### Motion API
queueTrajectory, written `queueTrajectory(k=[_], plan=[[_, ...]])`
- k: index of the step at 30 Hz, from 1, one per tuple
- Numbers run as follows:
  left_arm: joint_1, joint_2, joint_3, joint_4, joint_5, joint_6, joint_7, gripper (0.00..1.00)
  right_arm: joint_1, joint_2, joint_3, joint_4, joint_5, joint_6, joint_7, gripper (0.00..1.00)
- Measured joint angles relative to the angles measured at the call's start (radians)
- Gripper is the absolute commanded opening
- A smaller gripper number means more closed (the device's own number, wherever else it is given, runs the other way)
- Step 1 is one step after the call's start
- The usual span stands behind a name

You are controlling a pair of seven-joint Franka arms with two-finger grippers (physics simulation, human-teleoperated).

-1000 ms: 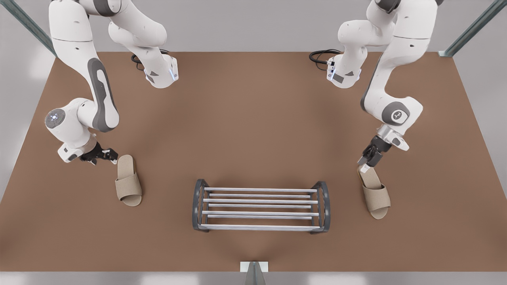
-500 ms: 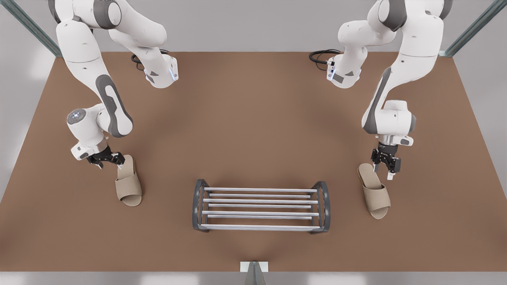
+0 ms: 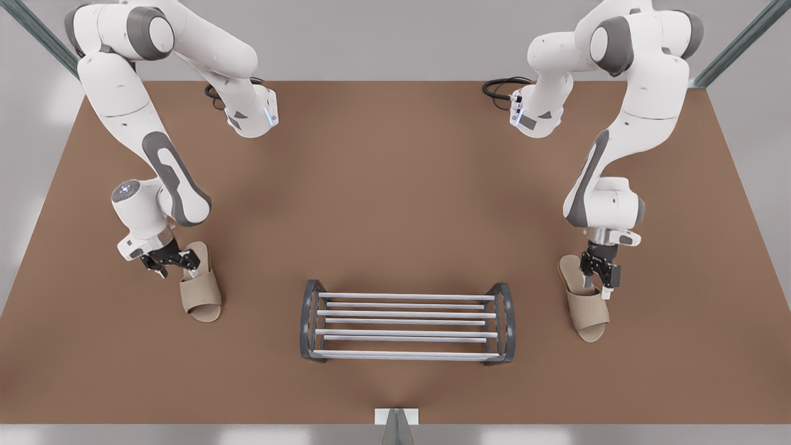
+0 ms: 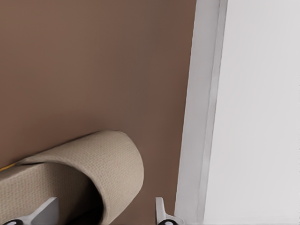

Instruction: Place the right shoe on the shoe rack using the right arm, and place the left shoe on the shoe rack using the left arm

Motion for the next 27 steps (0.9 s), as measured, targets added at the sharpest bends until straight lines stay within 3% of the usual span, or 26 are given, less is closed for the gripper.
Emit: queueTrajectory(k=[11,12,13,14,27], plan=[[0.009,0.099,-0.001,0.121,0.001,-0.029,0.055,1.00,-0.002,0.079,0.009,0.079,0.001,0.012,-0.064,1.00],[0.009,0.105,-0.001,0.125,0.001,-0.030,0.059,0.97,-0.001,0.082,0.009,0.082,0.001,0.012,-0.069,1.00],[0.009,0.112,-0.001,0.127,0.001,-0.031,0.062,0.75,-0.001,0.085,0.009,0.084,0.001,0.013,-0.073,1.00],[0.009,0.115,-0.001,0.128,0.000,-0.033,0.065,0.67,-0.001,0.086,0.009,0.085,0.001,0.014,-0.077,1.00],[0.008,0.125,-0.003,0.129,-0.023,-0.044,0.092,0.62,0.003,0.130,0.022,0.125,0.000,0.028,-0.115,1.00]])
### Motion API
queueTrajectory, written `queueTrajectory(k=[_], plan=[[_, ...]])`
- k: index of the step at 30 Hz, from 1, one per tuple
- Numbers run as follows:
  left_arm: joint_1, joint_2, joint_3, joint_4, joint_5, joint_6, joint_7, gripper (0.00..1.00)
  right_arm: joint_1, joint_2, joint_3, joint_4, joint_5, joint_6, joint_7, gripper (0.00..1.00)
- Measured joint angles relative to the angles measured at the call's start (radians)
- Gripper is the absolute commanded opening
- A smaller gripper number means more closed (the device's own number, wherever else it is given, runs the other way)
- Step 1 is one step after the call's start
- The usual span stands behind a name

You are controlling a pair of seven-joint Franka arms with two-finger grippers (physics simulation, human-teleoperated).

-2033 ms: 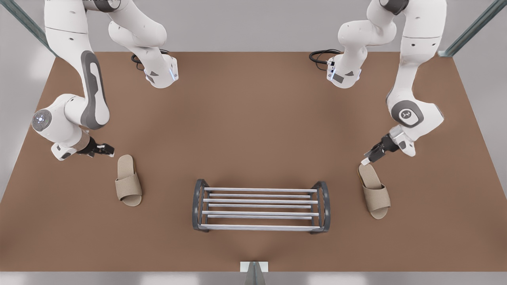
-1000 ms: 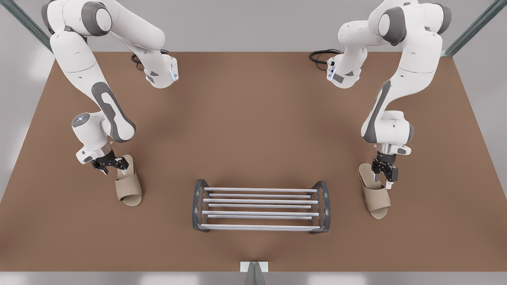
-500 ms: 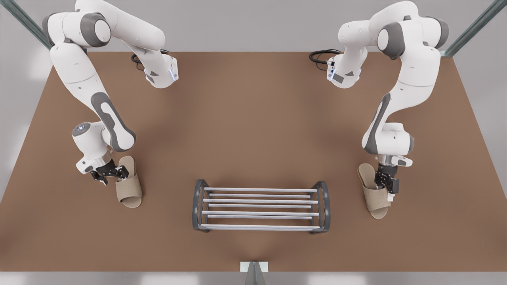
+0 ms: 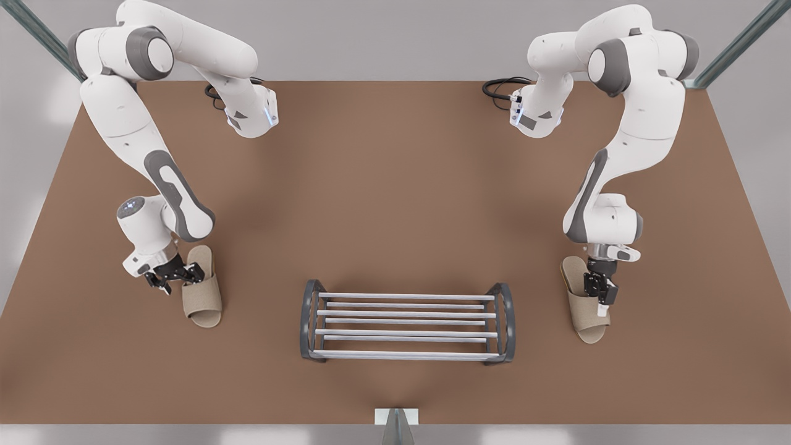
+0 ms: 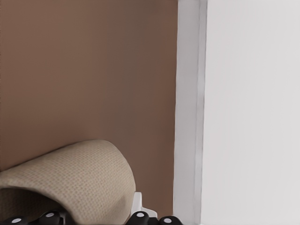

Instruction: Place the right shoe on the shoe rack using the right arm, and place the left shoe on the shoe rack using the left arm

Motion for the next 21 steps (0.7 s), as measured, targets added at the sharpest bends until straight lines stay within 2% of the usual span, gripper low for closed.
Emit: queueTrajectory(k=[1,8,9,11,12,13,14,15,17,19,20,21], plan=[[0.000,0.001,-0.001,0.000,-0.001,0.000,0.001,0.54,0.000,0.002,0.001,0.002,0.000,0.001,-0.002,1.00],[-0.001,-0.006,-0.005,0.022,-0.005,-0.001,0.007,0.53,0.001,0.027,0.007,0.005,0.001,0.020,-0.013,1.00],[-0.003,-0.014,-0.007,0.038,-0.005,-0.001,0.006,0.45,0.001,0.028,0.008,0.005,0.001,0.023,-0.015,1.00],[-0.006,-0.020,-0.013,0.067,-0.005,-0.001,0.005,0.38,0.001,0.029,0.009,0.007,0.000,0.028,-0.017,1.00],[-0.007,-0.027,-0.017,0.080,-0.006,-0.001,0.005,0.30,0.001,0.029,0.009,0.010,0.000,0.029,-0.018,1.00],[-0.007,-0.040,-0.020,0.089,-0.015,0.000,0.004,0.28,0.001,0.029,0.009,0.012,-0.001,0.030,-0.019,1.00],[-0.008,-0.049,-0.022,0.098,-0.022,0.002,0.003,0.21,0.001,0.029,0.010,0.014,-0.001,0.031,-0.020,1.00],[-0.008,-0.057,-0.023,0.104,-0.028,0.006,0.001,0.21,0.001,0.029,0.012,0.016,-0.001,0.032,-0.021,1.00],[-0.012,-0.125,-0.030,0.112,-0.033,0.049,-0.009,0.21,0.000,0.029,0.014,0.019,-0.001,0.034,-0.025,1.00],[-0.065,-0.289,-0.069,0.121,-0.035,0.165,-0.023,0.21,0.000,0.029,0.015,0.020,-0.001,0.036,-0.028,0.99],[-0.096,-0.383,-0.099,0.128,-0.035,0.237,-0.030,0.21,0.000,0.028,0.015,0.020,-0.001,0.036,-0.029,0.89],[-0.133,-0.454,-0.120,0.146,-0.035,0.308,-0.036,0.21,0.000,0.026,0.016,0.020,-0.002,0.036,-0.030,0.69]])
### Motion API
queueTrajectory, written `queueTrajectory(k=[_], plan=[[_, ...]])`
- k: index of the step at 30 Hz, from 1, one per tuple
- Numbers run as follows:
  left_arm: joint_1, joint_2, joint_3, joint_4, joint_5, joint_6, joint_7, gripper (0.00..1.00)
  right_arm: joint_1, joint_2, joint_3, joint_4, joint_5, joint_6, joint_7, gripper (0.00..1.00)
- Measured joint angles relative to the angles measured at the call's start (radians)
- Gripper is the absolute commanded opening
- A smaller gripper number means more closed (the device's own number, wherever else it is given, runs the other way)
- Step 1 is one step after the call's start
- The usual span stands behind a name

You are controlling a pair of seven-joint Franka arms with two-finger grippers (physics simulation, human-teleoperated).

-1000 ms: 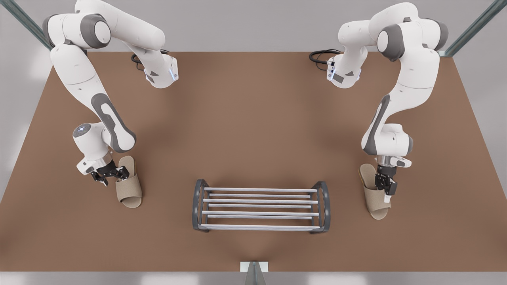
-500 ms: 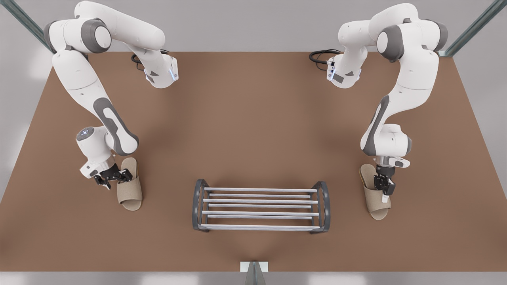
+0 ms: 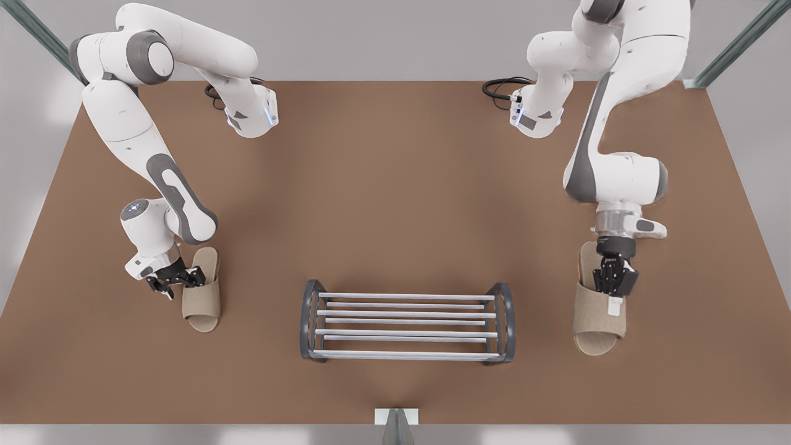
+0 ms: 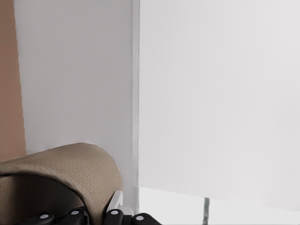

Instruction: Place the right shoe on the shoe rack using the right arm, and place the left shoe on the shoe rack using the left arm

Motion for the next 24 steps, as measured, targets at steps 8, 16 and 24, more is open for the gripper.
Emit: queueTrajectory(k=[8,16,24], plan=[[-0.428,0.149,-0.054,0.203,0.000,0.367,-0.046,0.21,-0.003,-0.058,0.048,0.016,-0.004,-0.002,-0.025,0.21],[-0.501,0.307,0.048,0.380,0.000,0.477,-0.082,0.21,0.068,-0.283,0.096,0.106,-0.004,-0.152,-0.071,0.21],[-0.521,0.407,0.101,0.507,0.034,0.489,-0.134,0.21,0.300,-0.319,0.098,0.426,-0.243,-0.668,0.095,0.21]])
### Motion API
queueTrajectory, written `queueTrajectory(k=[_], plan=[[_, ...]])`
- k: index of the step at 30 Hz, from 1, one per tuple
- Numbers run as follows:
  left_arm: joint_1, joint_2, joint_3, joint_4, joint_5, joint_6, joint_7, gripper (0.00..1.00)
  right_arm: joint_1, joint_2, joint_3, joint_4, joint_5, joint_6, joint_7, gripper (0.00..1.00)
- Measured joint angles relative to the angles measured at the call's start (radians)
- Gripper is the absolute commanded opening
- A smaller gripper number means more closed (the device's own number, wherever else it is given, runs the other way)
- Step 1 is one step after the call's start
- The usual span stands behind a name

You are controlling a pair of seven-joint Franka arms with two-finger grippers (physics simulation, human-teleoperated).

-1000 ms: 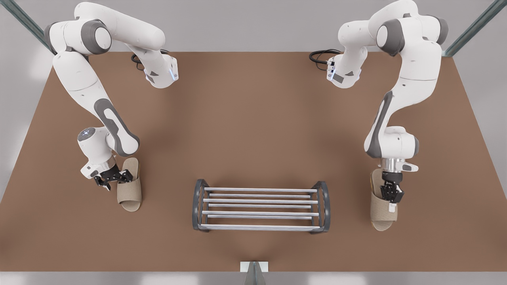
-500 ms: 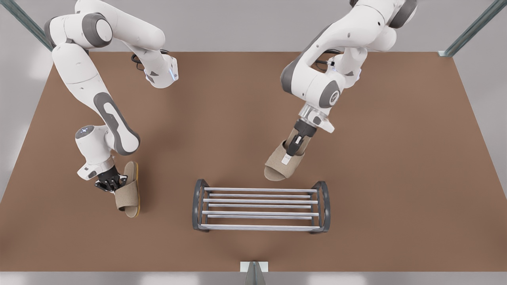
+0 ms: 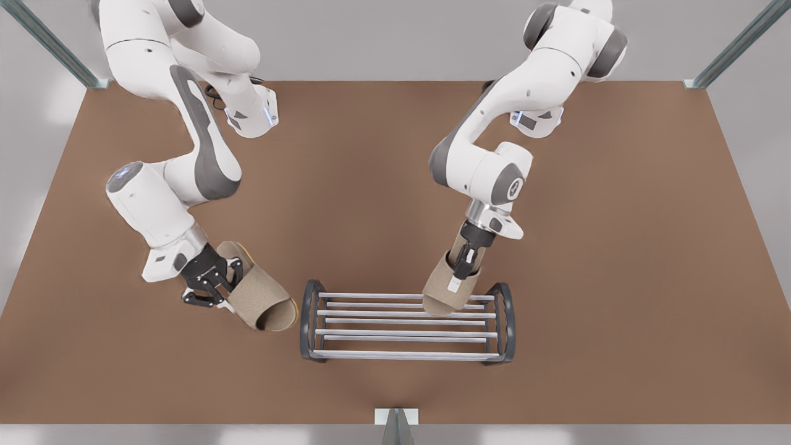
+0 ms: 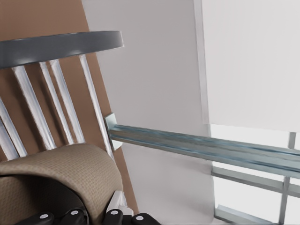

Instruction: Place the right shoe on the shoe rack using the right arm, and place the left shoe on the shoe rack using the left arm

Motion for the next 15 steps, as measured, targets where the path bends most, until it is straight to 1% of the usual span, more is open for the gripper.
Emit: queueTrajectory(k=[2,5,6,7,13,15], plan=[[-0.001,0.047,0.017,0.056,0.012,0.000,-0.010,0.21,0.087,0.013,-0.001,0.045,-0.064,-0.086,0.089,0.21],[0.004,0.078,0.040,0.098,0.021,-0.009,-0.025,0.21,0.195,0.048,0.000,0.138,-0.149,-0.193,0.233,0.21],[0.004,0.084,0.043,0.104,0.023,-0.014,-0.030,0.76,0.230,0.058,-0.003,0.162,-0.170,-0.222,0.284,0.21],[0.004,0.090,0.045,0.104,0.032,-0.019,-0.035,1.00,0.264,0.071,-0.005,0.184,-0.190,-0.247,0.333,0.21],[0.003,0.118,0.047,0.101,0.083,-0.043,-0.064,1.00,0.393,0.252,-0.020,0.381,-0.308,-0.335,0.621,0.21],[0.003,0.119,0.047,0.098,0.093,-0.043,-0.070,1.00,0.447,0.309,-0.073,0.449,-0.330,-0.349,0.703,0.21]])
